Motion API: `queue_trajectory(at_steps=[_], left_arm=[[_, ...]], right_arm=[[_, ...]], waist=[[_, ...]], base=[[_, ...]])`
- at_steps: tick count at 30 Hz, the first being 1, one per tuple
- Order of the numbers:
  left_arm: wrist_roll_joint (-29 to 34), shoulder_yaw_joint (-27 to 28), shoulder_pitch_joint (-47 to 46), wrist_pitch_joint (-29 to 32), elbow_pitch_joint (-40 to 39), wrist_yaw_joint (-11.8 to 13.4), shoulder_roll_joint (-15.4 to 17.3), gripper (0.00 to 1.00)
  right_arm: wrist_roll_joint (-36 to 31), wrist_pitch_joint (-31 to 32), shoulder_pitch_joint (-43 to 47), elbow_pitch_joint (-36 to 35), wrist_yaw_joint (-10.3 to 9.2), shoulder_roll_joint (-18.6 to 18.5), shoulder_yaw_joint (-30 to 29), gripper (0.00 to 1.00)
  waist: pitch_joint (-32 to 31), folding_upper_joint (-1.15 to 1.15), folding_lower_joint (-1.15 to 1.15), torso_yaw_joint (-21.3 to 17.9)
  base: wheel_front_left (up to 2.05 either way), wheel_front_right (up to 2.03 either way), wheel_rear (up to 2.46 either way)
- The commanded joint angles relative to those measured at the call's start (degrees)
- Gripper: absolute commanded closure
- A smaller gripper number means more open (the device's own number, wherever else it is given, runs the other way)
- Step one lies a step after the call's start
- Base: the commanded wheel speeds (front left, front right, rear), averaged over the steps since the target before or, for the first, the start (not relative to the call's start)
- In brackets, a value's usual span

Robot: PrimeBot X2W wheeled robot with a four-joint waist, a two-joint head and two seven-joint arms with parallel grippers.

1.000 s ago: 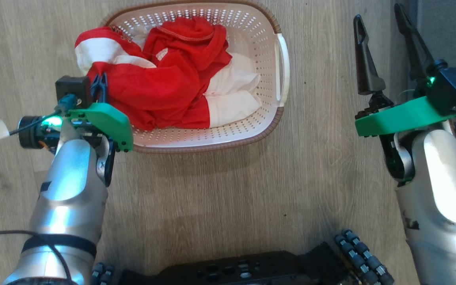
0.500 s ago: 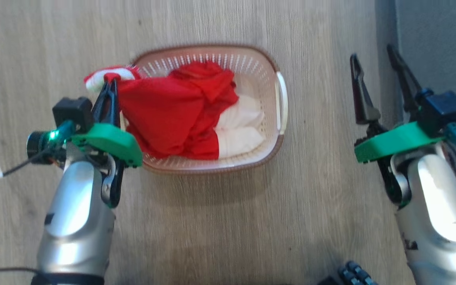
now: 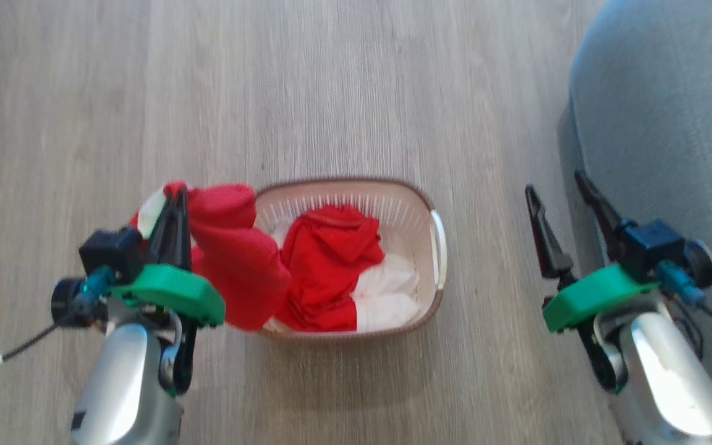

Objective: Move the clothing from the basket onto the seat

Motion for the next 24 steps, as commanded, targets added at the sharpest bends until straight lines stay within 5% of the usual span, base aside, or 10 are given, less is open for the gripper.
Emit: queue_trajectory(at_steps=[1,24], left_arm=[[-0.32,1.74,-0.17,-0.25,-2.15,0.03,0.99,1.00],[-1.46,2.00,7.48,4.75,-11.20,2.46,2.89,1.00]], right_arm=[[0.54,-0.52,0.69,-1.29,-0.01,-0.51,1.37,0.00],[1.01,-0.52,4.74,-0.20,-0.01,-1.30,2.05,0.00]], waist=[[-3.80,0.00,0.01,-0.01],[-9.80,0.00,0.01,-0.79]], base=[[0.00,0.00,0.00],[0.00,0.00,0.00]])
